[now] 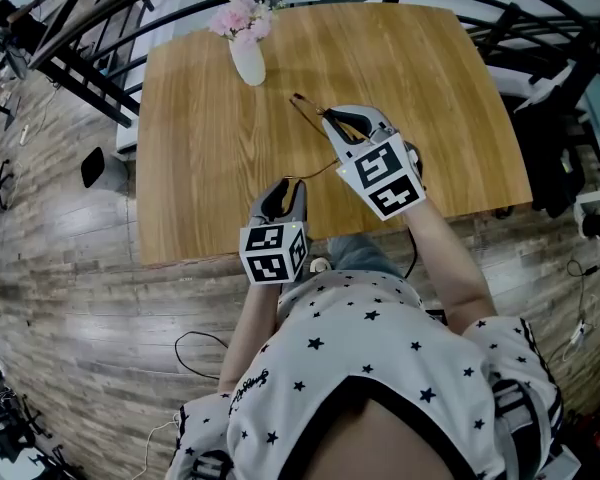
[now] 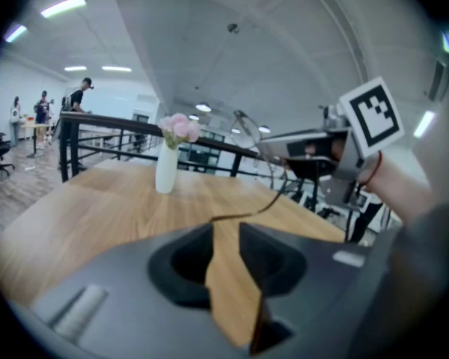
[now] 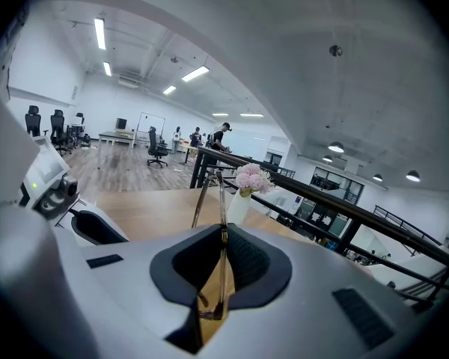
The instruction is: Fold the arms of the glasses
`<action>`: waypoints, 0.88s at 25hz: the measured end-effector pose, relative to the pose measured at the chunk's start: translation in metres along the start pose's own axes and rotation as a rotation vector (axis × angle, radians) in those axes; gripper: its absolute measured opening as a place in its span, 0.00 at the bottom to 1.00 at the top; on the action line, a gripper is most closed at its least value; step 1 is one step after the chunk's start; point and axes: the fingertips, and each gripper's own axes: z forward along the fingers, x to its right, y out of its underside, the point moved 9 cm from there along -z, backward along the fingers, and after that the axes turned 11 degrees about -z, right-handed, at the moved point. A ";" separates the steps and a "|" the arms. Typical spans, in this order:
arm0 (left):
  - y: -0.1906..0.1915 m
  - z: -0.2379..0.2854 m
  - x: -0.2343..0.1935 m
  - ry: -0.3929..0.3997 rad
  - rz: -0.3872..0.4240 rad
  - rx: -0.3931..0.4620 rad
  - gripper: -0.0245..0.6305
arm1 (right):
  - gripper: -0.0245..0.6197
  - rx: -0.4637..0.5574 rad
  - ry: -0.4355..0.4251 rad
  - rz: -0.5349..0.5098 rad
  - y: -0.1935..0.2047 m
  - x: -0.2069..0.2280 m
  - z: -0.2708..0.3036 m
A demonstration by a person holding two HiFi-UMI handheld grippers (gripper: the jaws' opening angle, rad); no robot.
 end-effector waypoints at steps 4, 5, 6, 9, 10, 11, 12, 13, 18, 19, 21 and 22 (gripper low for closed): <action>0.000 -0.002 -0.002 -0.007 -0.007 0.011 0.20 | 0.08 0.001 -0.008 0.000 0.002 -0.004 0.001; 0.000 -0.003 -0.002 -0.010 -0.009 0.014 0.20 | 0.08 0.001 -0.011 0.000 0.003 -0.005 0.001; 0.000 -0.003 -0.002 -0.013 -0.010 0.018 0.20 | 0.08 0.001 -0.015 0.000 0.004 -0.007 0.001; -0.003 -0.005 -0.003 -0.020 -0.013 0.030 0.20 | 0.08 -0.003 -0.026 0.000 0.005 -0.010 0.002; -0.004 -0.005 -0.004 -0.023 -0.013 0.035 0.20 | 0.08 -0.004 -0.029 -0.001 0.006 -0.011 0.003; -0.006 -0.006 -0.005 -0.024 -0.014 0.039 0.20 | 0.08 -0.006 -0.031 -0.001 0.006 -0.012 0.003; -0.008 -0.006 -0.005 -0.026 -0.015 0.043 0.20 | 0.08 -0.009 -0.035 -0.003 0.006 -0.013 0.004; -0.009 -0.007 -0.005 -0.028 -0.015 0.047 0.20 | 0.08 -0.011 -0.038 -0.005 0.006 -0.014 0.004; -0.013 -0.009 -0.004 -0.037 -0.022 0.061 0.20 | 0.08 -0.018 -0.052 -0.006 0.010 -0.019 0.002; -0.013 -0.009 -0.004 -0.038 -0.024 0.064 0.20 | 0.08 -0.021 -0.055 -0.006 0.011 -0.019 0.002; -0.014 -0.007 -0.003 -0.039 -0.028 0.070 0.20 | 0.08 -0.027 -0.058 -0.007 0.014 -0.020 0.003; -0.015 -0.006 -0.003 -0.037 -0.031 0.072 0.20 | 0.08 -0.030 -0.060 -0.007 0.016 -0.021 0.003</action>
